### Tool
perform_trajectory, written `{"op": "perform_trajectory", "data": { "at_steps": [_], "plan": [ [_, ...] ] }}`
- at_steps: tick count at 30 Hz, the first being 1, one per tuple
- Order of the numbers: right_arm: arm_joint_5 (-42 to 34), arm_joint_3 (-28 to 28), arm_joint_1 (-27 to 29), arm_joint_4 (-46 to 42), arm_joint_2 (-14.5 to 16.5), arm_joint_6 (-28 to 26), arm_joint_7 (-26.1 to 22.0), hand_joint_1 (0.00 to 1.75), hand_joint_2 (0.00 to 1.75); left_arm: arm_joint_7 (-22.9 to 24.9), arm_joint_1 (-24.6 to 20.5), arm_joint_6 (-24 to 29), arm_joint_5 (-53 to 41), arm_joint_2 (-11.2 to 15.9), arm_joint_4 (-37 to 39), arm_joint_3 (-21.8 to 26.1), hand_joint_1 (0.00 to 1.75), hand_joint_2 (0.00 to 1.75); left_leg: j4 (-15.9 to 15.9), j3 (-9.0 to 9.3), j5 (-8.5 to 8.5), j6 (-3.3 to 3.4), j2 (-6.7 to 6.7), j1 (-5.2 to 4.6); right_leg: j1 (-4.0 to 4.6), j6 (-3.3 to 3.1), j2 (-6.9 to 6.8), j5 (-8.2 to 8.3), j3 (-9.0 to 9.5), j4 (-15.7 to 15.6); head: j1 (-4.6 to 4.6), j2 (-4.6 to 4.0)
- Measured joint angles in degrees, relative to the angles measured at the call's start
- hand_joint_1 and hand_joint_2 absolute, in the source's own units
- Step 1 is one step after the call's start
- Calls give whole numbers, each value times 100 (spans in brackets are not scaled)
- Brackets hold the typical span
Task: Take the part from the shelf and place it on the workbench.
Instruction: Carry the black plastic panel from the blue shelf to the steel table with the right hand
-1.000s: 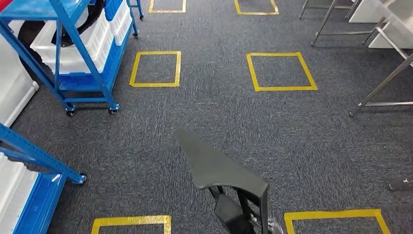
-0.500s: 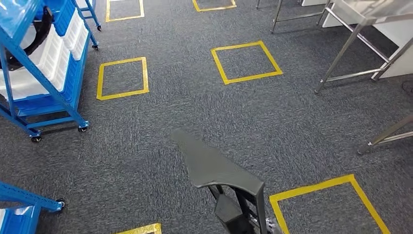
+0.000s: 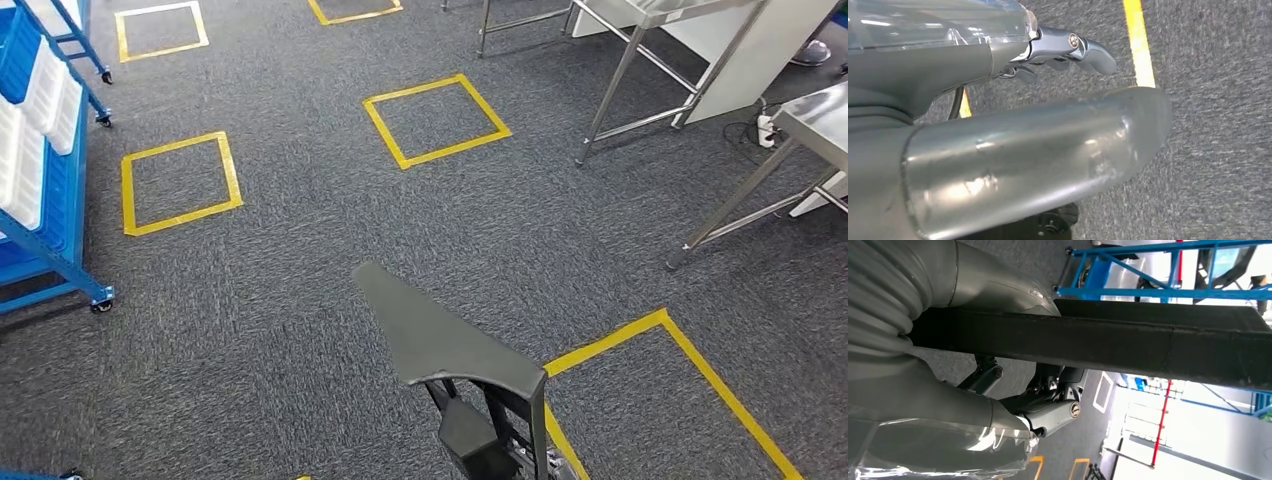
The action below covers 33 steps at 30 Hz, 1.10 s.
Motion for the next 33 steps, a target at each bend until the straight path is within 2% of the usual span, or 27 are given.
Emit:
{"op": "perform_trajectory", "data": {
  "at_steps": [1,2,3,4,5,6,7,8,10,11,13,14,15,17,18,19,20,21,22,24,26,27,28,29,30,32,33],
  "plan": [
    [3,-1,-3,1,2,-1,1,175,175,1,8,-1,0,-3,0,0,0,0,-17,1,11,27,84,-7,0,9,-194,-170,-126,275,0,0],
    [5,-2,-8,2,3,-1,3,175,175,3,18,-1,0,-3,0,1,0,0,-22,-4,12,42,163,-18,-5,24,-316,-358,-296,626,1,0],
    [8,-2,-10,4,5,-1,6,175,175,5,26,-1,0,-2,0,1,0,0,-21,-10,9,48,249,-28,-20,40,-370,-508,-466,979,0,0],
    [7,-2,-6,9,7,-1,8,175,175,7,29,-1,0,-2,0,2,0,0,-20,-13,3,48,336,-34,-35,55,-398,-577,-582,1223,-1,0],
    [6,-2,0,15,8,-2,10,175,175,8,29,-2,-1,-2,0,2,0,0,-20,-12,-5,45,420,-37,-46,66,-418,-539,-601,1272,0,0],
    [6,-2,4,20,8,-3,11,175,175,8,26,-4,-2,-2,0,1,0,0,-19,-3,-15,36,501,-38,-53,72,-451,-402,-503,1101,-1,0],
    [6,-2,6,23,8,-5,11,175,175,9,22,-6,-3,-5,0,1,0,0,-19,15,-30,22,575,-38,-52,66,-529,-213,-303,751,0,0],
    [6,-2,3,24,8,-10,11,175,175,9,21,-9,-5,-8,0,0,0,0,-18,36,-50,-1,641,-49,-35,54,-673,-59,-76,345,1,0],
    [6,-2,-7,23,8,-17,11,175,175,10,17,-13,-8,-13,0,0,0,0,-6,79,-97,-63,760,-74,12,4,-866,86,218,-192,0,0],
    [6,-3,-8,23,9,-20,10,175,175,10,12,-13,-8,-13,0,0,0,0,-3,98,-116,-95,821,-83,40,-22,-880,77,247,-268,-1,0],
    [6,-4,9,23,10,-21,10,175,175,9,-9,-14,-9,-13,0,-1,0,0,3,131,-148,-156,926,-72,47,-90,-731,95,237,-291,-1,0],
    [6,-4,20,23,10,-22,11,175,175,9,-20,-14,-9,-13,0,-1,0,0,41,127,-191,-193,862,-59,35,-123,-662,110,242,-312,-2,0],
    [6,-4,24,22,10,-22,11,175,175,8,-27,-14,-9,-12,0,-1,0,0,166,81,-288,-230,731,-46,17,-152,-596,128,249,-334,-2,0],
    [6,-5,18,22,8,-21,11,175,175,9,-22,-13,-9,-11,0,-1,0,0,757,-182,-622,-286,388,-22,1,-190,-468,144,255,-351,-3,0],
    [6,-5,14,22,7,-21,11,175,175,11,-10,-13,-9,-11,0,-1,0,0,1149,-371,-790,-300,294,-20,3,-202,-395,145,252,-347,-2,0],
    [6,-5,14,23,5,-21,11,175,175,14,5,-14,-9,-11,0,-1,0,0,1459,-529,-875,-308,251,-18,7,-210,-315,144,252,-339,-3,0],
    [6,-5,17,25,5,-21,11,175,175,16,17,-13,-9,-11,0,-1,0,0,1585,-609,-843,-310,231,-18,9,-212,-230,141,254,-328,-2,0],
    [6,-4,19,27,5,-21,11,175,175,19,25,-14,-9,-10,0,-1,0,0,1489,-589,-695,-306,215,-17,8,-209,-141,135,255,-311,-2,0],
    [6,-4,20,28,5,-22,11,175,175,19,27,-14,-9,-9,0,0,0,0,1189,-475,-466,-299,176,-13,4,-200,-52,125,256,-290,-2,0],
    [6,-4,17,31,5,-24,12,175,175,20,26,-14,-9,-6,0,0,0,0,495,-184,-146,-265,-79,8,-3,-162,105,98,237,-232,-2,0],
    [6,-5,18,32,5,-27,12,175,175,25,20,-14,-10,-4,0,-1,0,0,191,-59,-112,-207,-287,13,-13,-99,237,100,182,-196,-2,0],
    [6,-5,26,33,7,-32,12,175,175,27,14,-14,-11,-4,0,-1,0,0,155,-48,-117,-173,-283,1,-20,-60,304,116,150,-196,-2,0],
    [6,-6,40,32,13,-39,13,175,175,28,8,-14,-11,-9,0,-2,0,0,135,-43,-102,-127,-210,3,-37,-24,355,132,128,-204,-2,0],
    [6,-6,56,32,19,-48,13,175,175,28,3,-14,-11,-13,0,-2,0,0,98,-27,-81,-83,-134,4,-39,5,307,121,105,-184,-1,0],
    [7,-7,62,32,26,-55,13,175,175,27,3,-14,-11,-16,0,-2,0,0,62,-16,-57,-39,-56,13,-32,25,180,57,56,-95,-1,0],
    [10,-8,54,33,35,-61,13,175,175,28,16,-13,-11,-18,0,-1,0,0,18,-9,-33,18,106,14,-18,47,-183,-240,-185,402,0,0],
    [12,-9,46,34,38,-62,15,175,175,31,26,-13,-11,-18,0,0,0,0,16,-12,-36,32,191,5,-24,57,-297,-418,-361,760,-1,0]
  ]
}}
